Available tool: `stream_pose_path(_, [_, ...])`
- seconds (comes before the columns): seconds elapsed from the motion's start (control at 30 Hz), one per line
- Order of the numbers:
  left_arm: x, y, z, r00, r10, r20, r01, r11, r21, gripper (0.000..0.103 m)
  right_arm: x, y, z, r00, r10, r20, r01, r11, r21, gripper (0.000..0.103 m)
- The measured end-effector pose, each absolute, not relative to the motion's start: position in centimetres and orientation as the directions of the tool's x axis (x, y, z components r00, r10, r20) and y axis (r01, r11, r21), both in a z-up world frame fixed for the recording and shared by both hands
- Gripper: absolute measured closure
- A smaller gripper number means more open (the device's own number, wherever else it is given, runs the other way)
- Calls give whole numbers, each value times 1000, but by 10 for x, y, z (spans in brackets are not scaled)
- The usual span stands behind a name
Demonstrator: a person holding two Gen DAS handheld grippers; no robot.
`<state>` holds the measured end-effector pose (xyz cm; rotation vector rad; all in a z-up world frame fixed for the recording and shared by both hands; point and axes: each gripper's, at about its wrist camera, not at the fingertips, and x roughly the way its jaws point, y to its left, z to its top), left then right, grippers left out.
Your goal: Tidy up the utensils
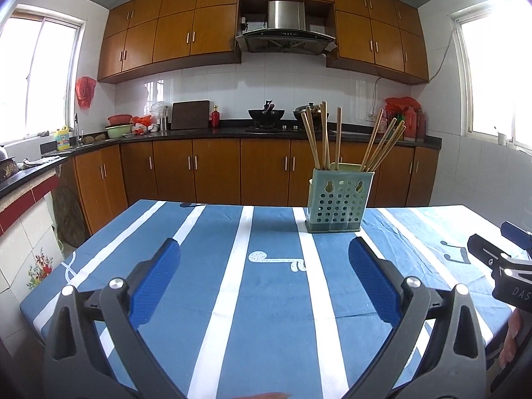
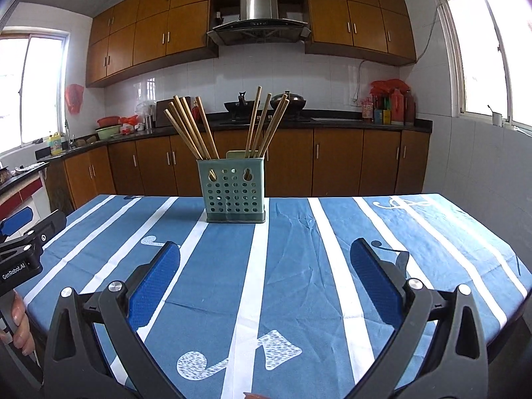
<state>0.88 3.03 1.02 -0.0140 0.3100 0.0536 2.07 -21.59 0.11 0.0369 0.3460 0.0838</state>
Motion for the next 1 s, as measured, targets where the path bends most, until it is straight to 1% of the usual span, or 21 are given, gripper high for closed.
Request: stream_pose_path(1.0, [9, 23, 0, 947, 38, -319, -43, 999, -10, 4, 17, -223, -5, 933, 82, -351, -59, 995, 77, 2])
